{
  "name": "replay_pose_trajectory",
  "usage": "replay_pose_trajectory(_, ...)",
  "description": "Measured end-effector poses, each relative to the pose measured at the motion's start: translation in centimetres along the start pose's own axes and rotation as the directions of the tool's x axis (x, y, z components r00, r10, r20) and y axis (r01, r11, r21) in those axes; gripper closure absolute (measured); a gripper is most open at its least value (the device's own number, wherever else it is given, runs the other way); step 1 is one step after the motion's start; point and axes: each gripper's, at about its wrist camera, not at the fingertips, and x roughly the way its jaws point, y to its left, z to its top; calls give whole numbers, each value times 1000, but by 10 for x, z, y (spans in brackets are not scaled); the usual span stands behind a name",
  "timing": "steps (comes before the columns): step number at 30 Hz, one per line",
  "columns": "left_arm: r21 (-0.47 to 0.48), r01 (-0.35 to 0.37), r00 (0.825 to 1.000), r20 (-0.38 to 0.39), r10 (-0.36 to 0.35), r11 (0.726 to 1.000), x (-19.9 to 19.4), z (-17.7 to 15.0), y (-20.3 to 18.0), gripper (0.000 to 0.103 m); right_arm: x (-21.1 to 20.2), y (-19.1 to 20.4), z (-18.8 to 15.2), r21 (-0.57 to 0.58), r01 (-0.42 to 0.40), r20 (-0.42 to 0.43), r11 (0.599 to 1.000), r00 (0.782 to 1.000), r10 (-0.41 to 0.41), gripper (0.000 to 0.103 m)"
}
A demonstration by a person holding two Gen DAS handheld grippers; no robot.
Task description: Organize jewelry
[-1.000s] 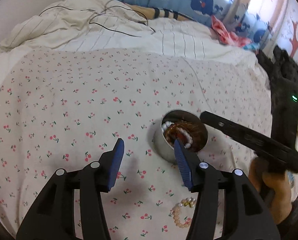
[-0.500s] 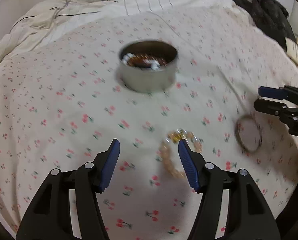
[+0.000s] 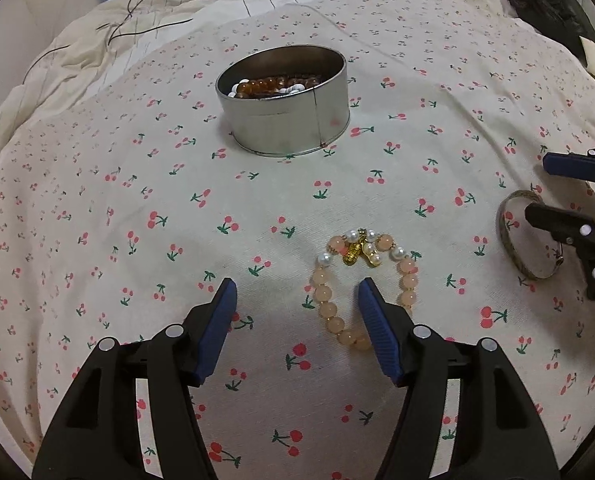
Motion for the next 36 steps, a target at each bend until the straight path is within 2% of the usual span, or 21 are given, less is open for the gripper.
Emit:
replay_pose_trajectory(4,15,-17,1000,8,17,1000,0,0,-2,41,6,16,0,-96,109,21,989,994,-108,40)
replay_pose_trajectory(13,38,-43,999,26,42,998,-2,-3,-4,34,17,29,14,-120,169,70,978,984,-162,35)
replay_pose_trajectory(23,47,-43,999,32,42,998,0,-3,-5,30,36,52,42,-173,283,164,943,953,-256,25)
replay_pose_trajectory(27,51,-46,998,39,44,998,3,-3,-6,27,37,45,45,-141,297,153,944,949,-276,16)
replay_pose_trajectory(31,48,-66,997,49,63,997,5,-1,-2,21,37,26,49,-59,299,117,953,950,-290,16)
replay_pose_trajectory(32,29,-98,994,54,96,995,7,1,3,21,36,22,49,-41,296,114,954,950,-290,16)
replay_pose_trajectory(34,-30,-139,989,45,141,990,10,4,17,21,28,11,51,5,260,118,966,959,-259,16)
replay_pose_trajectory(36,-107,-160,986,32,164,981,11,6,35,21,17,-2,54,64,164,133,984,976,-171,16)
